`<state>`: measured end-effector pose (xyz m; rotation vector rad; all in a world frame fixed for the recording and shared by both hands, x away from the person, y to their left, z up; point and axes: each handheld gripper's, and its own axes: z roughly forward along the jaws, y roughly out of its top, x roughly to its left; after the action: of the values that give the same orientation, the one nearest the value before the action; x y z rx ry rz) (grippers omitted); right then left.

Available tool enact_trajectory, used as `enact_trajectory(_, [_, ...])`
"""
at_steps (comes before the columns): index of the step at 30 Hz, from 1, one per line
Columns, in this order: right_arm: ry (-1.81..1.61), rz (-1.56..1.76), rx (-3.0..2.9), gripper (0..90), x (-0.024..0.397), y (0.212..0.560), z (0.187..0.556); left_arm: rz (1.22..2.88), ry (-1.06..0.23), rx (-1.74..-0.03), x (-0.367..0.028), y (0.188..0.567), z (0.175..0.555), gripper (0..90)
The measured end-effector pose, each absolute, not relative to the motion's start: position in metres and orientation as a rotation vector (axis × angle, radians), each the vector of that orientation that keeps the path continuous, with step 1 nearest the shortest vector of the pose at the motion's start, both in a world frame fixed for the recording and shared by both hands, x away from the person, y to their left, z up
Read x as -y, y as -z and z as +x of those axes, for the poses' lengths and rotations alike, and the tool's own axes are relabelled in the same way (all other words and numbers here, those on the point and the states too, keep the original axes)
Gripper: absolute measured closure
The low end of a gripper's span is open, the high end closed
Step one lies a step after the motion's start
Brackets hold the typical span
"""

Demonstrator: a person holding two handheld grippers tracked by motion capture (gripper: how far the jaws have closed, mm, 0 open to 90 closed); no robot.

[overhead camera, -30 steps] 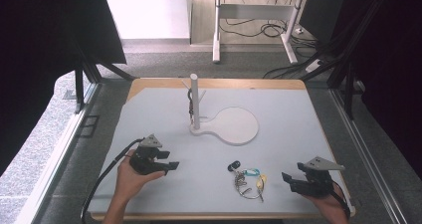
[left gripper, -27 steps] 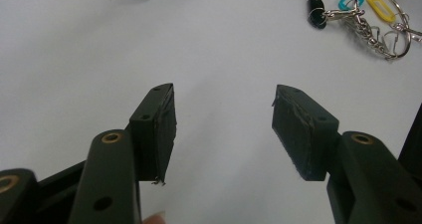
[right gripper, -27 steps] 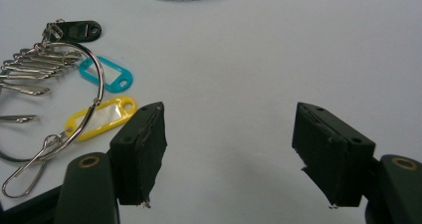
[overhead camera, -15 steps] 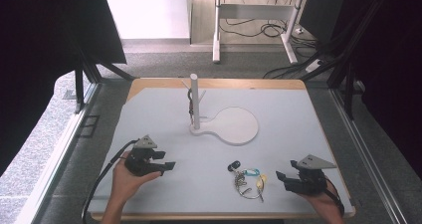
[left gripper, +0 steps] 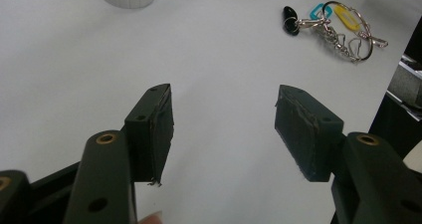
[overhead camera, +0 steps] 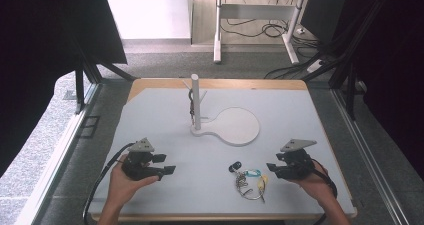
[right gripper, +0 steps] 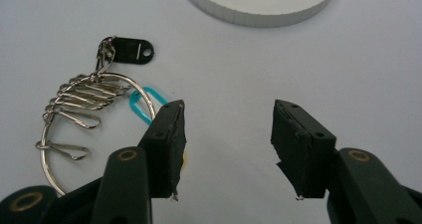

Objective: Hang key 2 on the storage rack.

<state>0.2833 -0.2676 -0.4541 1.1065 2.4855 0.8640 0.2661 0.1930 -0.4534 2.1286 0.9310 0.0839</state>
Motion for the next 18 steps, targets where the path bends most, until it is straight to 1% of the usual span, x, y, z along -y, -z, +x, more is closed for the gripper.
enact_trajectory(3, [-0.831, 1.091, -2.557, 51.7, 0.260, 0.454, 0.291, 2.153, -0.082, -0.916, -0.196, 0.453, 0.266, 39.9])
enact_trajectory(10, [-0.731, 1.046, -2.741, 58.1, 0.240, 0.454, 0.304, 2.129, -0.079, -0.922, -0.197, 0.452, 0.263, 39.9])
enact_trajectory(18, [-0.631, 1.008, -2.867, 61.0, 0.224, 0.457, 0.309, 2.125, -0.070, -0.940, -0.199, 0.456, 0.262, 39.9])
